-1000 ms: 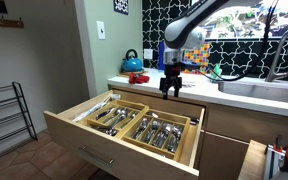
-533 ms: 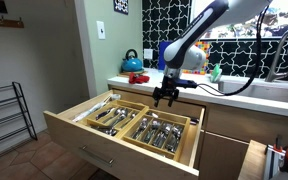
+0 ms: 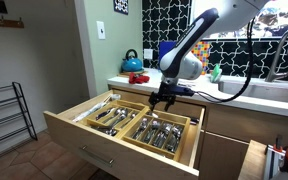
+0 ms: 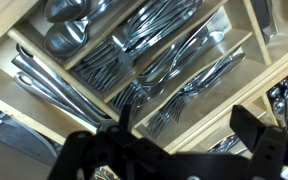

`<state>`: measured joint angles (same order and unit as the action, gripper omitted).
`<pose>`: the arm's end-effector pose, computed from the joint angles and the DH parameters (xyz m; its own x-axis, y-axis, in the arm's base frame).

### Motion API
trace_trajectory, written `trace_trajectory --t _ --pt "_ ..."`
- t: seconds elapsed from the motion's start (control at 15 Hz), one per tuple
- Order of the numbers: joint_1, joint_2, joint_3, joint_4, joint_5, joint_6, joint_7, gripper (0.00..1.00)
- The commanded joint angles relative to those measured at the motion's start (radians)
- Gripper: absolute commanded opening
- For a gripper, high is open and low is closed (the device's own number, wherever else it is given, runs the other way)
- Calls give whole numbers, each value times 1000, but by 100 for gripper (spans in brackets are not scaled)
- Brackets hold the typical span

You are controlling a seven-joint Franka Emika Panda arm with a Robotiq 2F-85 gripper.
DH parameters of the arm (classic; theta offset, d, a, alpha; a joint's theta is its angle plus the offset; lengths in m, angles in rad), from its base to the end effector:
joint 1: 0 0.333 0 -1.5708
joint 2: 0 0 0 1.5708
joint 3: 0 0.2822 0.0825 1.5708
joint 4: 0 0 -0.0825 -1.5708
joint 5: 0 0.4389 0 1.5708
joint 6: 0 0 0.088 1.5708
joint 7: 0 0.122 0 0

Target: Remove one silver fork from the right side of the open drawer and put it on the counter.

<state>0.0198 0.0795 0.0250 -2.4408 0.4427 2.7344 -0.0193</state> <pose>0.5367 0.0104 0.1965 0.9276 -0.3350 0.1650 -0.2898 -0.9244 -0.2480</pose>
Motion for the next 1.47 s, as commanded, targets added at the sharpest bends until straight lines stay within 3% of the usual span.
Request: trace_trajectory --t 0.0,0.33,0.67,1.0,1.07,1.2,1.27,1.4 --pt "-8 20 1 16 -27 5 34 100" --pt "-19 104 32 73 54 5 -39 100" --pt "-34 171 61 95 51 12 -25 99" --pt "-64 217 82 104 68 14 -35 80" --pt "-68 226 86 108 67 16 -35 72" --pt "-73 245 92 120 65 22 -31 69" --pt "-76 255 96 128 63 23 -30 59" --pt "-83 272 106 144 64 26 -31 57"
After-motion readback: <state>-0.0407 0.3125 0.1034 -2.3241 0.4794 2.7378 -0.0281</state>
